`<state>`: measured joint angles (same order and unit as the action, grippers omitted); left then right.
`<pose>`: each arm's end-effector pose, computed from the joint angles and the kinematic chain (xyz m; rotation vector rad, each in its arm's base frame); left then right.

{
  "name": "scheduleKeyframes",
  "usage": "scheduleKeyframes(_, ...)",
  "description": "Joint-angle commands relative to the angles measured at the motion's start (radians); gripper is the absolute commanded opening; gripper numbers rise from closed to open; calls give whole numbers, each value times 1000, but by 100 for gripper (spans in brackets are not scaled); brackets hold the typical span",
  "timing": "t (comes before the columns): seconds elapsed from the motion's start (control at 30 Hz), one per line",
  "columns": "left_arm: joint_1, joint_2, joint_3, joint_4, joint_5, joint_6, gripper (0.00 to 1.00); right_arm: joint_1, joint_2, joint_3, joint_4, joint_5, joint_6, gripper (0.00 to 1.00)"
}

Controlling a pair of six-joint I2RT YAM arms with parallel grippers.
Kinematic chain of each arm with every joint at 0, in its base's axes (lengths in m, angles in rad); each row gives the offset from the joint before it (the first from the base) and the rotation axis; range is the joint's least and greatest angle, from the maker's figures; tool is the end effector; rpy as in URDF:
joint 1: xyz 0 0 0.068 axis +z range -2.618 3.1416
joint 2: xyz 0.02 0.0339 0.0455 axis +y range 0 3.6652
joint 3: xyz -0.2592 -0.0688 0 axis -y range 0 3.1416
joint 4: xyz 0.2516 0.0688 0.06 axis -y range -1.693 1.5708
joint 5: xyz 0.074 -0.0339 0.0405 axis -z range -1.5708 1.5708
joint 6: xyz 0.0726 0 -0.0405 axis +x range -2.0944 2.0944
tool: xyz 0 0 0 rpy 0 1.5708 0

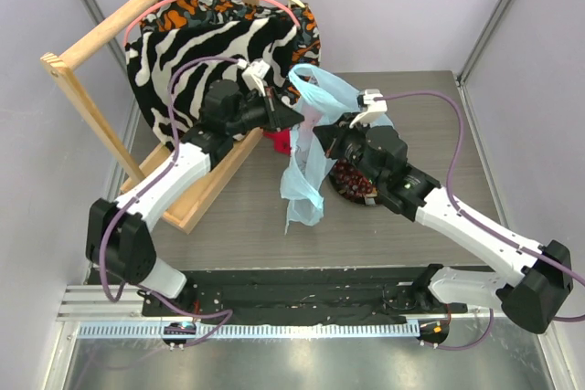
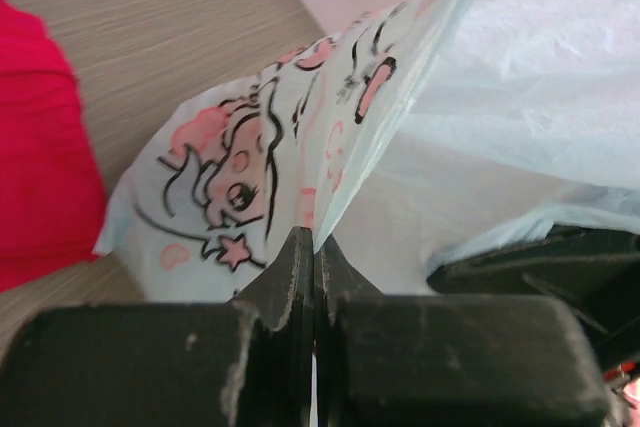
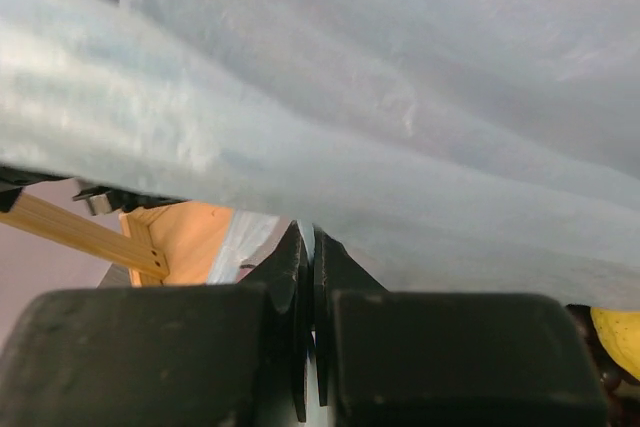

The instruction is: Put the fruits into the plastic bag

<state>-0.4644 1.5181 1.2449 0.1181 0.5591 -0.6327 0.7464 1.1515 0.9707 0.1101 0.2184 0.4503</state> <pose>0.3392 -0.2130 0.3413 0.2937 1.8584 -1.2629 0.2436 0.2039 0.3538 -0.0782 1.6897 0.7307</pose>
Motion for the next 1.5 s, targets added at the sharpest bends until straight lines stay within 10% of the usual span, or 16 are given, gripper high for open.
scheduleKeyframes(0.0,15,-160,109,-246,-123,221,0,-27,-50,77,-21,45,-44,1)
scheduleKeyframes(0.33,147,-276,255,-701,-44,266,0,-268,-12,135,-96,-82,28,1)
scheduleKeyframes(0.93,148,-158,284,-741,-16,272,0,-340,270,281,-207,-293,34,4)
scheduleKeyframes(1.27,201,-66,275,-588,-62,147,0,-340,219,258,-217,-298,-68,80)
scheduleKeyframes(1.47,242,-29,257,-523,-48,96,0,-341,136,218,-251,-257,-116,94)
